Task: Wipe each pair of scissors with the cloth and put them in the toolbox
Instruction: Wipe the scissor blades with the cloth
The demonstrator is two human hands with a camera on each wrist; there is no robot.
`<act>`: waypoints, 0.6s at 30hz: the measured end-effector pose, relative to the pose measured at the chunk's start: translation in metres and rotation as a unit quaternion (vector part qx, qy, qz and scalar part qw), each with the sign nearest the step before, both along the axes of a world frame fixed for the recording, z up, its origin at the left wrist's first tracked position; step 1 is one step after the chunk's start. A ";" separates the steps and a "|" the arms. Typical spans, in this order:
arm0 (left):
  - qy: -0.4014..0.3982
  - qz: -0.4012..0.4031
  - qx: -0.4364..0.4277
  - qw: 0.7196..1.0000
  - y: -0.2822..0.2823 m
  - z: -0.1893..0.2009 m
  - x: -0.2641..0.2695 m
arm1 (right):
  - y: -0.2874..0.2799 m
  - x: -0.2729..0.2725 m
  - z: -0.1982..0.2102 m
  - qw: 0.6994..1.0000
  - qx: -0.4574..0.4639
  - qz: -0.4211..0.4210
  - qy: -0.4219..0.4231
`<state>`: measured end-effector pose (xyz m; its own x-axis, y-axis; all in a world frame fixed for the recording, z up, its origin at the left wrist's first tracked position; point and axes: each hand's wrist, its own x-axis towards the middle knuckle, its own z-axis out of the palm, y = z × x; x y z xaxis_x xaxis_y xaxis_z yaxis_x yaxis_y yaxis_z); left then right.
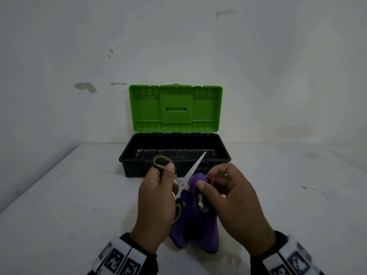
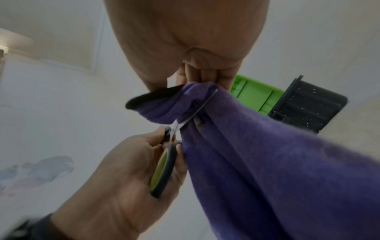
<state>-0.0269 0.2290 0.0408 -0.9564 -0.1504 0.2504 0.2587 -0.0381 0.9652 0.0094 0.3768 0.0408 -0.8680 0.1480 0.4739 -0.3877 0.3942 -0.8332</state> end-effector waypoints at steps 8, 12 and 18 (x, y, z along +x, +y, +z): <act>0.024 0.010 -0.002 1.000 0.001 -0.004 -0.002 | -0.010 0.000 -0.009 0.998 0.048 -0.007 -0.047; 0.028 0.004 -0.007 1.000 0.003 -0.008 -0.001 | -0.014 -0.004 -0.011 0.998 0.028 -0.020 -0.055; 0.055 0.000 -0.034 0.998 0.001 -0.012 -0.001 | -0.019 -0.006 -0.008 0.997 -0.003 -0.016 -0.082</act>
<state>-0.0280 0.2299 0.0292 -0.9227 -0.1297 0.3630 0.3627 0.0268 0.9315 0.0031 0.3575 0.0327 -0.9284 0.1791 0.3255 -0.2336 0.3999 -0.8863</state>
